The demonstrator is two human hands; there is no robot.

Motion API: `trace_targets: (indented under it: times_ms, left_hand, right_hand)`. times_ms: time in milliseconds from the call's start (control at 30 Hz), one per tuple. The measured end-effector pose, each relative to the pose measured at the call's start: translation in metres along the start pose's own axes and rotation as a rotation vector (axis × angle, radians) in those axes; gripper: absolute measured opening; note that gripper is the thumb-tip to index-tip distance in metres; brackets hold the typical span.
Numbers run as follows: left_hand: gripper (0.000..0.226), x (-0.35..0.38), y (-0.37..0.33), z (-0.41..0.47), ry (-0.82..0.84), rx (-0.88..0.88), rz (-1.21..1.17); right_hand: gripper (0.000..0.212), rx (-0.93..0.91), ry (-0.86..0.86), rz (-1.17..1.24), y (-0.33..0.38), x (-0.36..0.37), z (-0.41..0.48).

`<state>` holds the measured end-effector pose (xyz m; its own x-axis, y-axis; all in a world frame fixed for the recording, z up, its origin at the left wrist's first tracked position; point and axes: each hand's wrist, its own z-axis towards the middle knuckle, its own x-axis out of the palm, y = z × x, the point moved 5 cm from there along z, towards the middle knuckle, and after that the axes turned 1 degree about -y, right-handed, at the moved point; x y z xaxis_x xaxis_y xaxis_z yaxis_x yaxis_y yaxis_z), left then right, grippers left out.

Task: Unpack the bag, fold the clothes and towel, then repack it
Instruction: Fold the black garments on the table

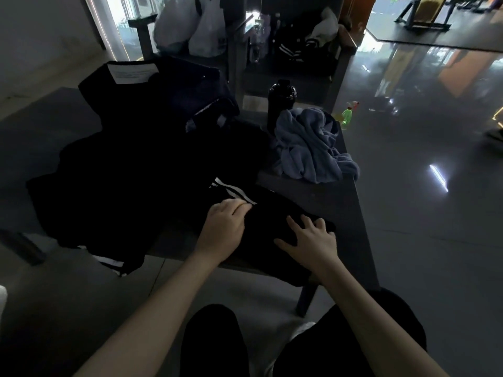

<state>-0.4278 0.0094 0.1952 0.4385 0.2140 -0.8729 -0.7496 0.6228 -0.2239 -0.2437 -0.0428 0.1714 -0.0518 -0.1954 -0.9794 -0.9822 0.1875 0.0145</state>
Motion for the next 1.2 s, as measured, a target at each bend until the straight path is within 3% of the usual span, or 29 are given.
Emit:
trace_targets:
  times_ms: [67, 167, 233, 367, 500, 600, 733, 833, 933, 1067, 1200]
  left_hand:
    - [0.037, -0.007, -0.027, -0.007, 0.013, 0.095, -0.079]
    - [0.038, 0.011, -0.053, -0.029, 0.202, 0.258, 0.003]
    - [0.043, 0.019, -0.052, -0.040, 0.322, 0.242, 0.087]
    - [0.051, 0.015, -0.052, -0.048, 0.355, 0.162, 0.185]
    - [0.085, 0.022, -0.050, -0.063, 0.608, 0.158, 0.192]
    - [0.092, 0.024, -0.049, -0.073, 0.527, 0.145, 0.120]
    - [0.066, 0.026, -0.057, -0.079, 0.291, 0.079, -0.067]
    - [0.048, 0.021, -0.058, -0.074, 0.225, 0.018, -0.195]
    - [0.043, 0.018, -0.048, -0.067, 0.267, -0.007, -0.286]
    - [0.041, 0.017, -0.030, -0.062, 0.418, -0.168, -0.453]
    - [0.039, 0.009, -0.017, -0.054, 0.467, -0.339, -0.715]
  right_hand:
    - [0.077, 0.025, -0.006, -0.022, -0.004, -0.001, -0.005]
    - [0.078, 0.057, -0.005, -0.001, -0.007, -0.003, -0.014]
    - [0.077, 0.069, -0.004, 0.028, -0.012, -0.004, -0.022]
    - [0.073, 0.061, 0.019, 0.075, -0.021, -0.003, -0.039]
    - [0.064, -0.018, 0.010, -0.004, -0.028, -0.005, -0.055]
    - [0.054, -0.082, 0.020, -0.034, -0.035, -0.006, -0.065]
    - [0.038, -0.232, -0.056, 0.052, -0.046, -0.008, -0.075]
    - [0.056, -0.320, -0.091, 0.144, -0.056, -0.012, -0.079]
    - [0.077, -0.400, -0.091, 0.129, -0.064, -0.013, -0.081]
    - [0.088, -0.479, 0.063, 0.015, -0.066, -0.007, -0.077]
    - [0.093, -0.523, 0.008, -0.038, -0.066, -0.005, -0.067]
